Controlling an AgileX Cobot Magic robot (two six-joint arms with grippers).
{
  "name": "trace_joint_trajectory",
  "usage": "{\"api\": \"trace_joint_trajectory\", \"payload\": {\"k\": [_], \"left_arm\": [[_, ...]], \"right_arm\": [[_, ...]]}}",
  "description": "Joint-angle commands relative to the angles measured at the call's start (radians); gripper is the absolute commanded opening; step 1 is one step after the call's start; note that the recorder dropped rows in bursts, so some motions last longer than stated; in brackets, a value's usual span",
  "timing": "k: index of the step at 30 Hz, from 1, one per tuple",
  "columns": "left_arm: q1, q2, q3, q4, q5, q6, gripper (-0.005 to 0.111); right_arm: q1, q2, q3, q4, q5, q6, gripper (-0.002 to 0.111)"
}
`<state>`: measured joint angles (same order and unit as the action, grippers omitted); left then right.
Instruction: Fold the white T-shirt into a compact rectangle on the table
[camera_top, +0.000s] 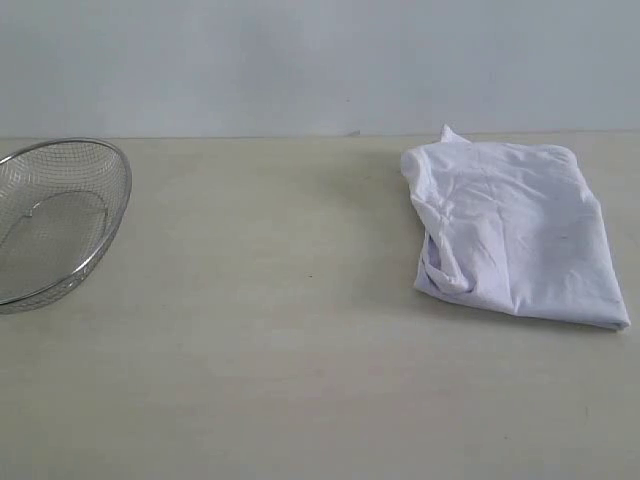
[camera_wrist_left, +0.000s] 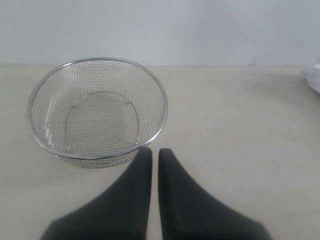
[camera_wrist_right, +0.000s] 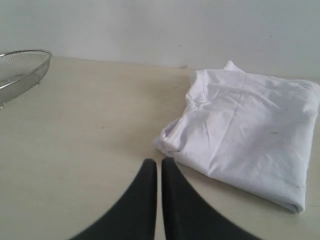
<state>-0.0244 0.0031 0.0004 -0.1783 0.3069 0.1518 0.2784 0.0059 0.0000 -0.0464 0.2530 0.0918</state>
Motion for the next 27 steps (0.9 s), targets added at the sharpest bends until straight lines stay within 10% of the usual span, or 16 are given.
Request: {"api": "trace_joint_trajectory", "payload": {"k": [1,12,27], "left_arm": [[0.004,-0.003,0.0,0.004,0.0,-0.011,0.005],[0.004,-0.003,0.0,0.004,0.0,-0.011,0.005],[0.004,-0.003,0.0,0.004,0.0,-0.011,0.005]], "right_arm": [[-0.017,-0.006,0.0,-0.025,0.019,-0.013,0.001],[-0.271,-0.006,0.0,0.052,0.077,-0.012,0.001],[-0.282,-0.006,0.0,0.052,0.077,-0.012,0.001]]}}
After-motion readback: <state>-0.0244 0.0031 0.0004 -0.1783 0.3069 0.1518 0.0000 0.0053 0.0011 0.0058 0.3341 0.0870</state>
